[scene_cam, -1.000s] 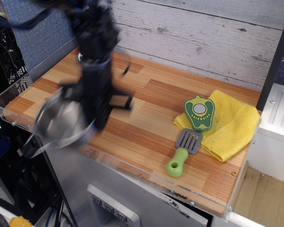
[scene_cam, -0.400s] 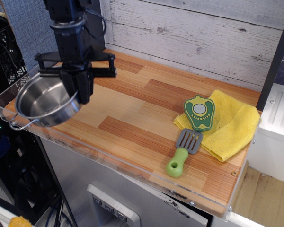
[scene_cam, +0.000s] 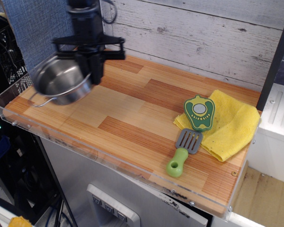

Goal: Move silver pot to top left corner of table.

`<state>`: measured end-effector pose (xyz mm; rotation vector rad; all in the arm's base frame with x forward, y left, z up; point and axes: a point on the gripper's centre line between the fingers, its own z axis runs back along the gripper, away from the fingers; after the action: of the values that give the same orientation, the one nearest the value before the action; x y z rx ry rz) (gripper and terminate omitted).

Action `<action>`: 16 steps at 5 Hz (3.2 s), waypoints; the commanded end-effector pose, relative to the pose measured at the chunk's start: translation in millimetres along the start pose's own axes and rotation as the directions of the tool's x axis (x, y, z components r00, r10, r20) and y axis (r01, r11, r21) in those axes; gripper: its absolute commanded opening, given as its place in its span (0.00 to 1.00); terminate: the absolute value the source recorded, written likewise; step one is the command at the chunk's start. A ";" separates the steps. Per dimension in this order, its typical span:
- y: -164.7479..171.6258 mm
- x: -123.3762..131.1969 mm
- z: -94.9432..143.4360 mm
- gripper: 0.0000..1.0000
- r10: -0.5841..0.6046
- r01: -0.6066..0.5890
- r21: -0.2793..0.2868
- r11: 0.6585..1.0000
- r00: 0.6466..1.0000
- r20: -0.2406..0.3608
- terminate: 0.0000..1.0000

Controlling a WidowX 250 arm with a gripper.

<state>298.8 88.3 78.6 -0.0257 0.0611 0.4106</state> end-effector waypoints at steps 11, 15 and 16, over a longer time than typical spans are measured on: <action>2.6 83.7 -32.7 1.00 -0.060 0.056 0.045 0.997 0.992 0.113 0.00; 8.0 57.0 16.3 1.00 -0.048 0.054 -0.013 0.998 0.961 0.272 0.00; 3.7 43.2 32.9 1.00 -0.036 0.050 -0.051 0.997 0.971 0.235 0.00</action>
<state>336.9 103.7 85.7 -0.0519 -0.1038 0.3638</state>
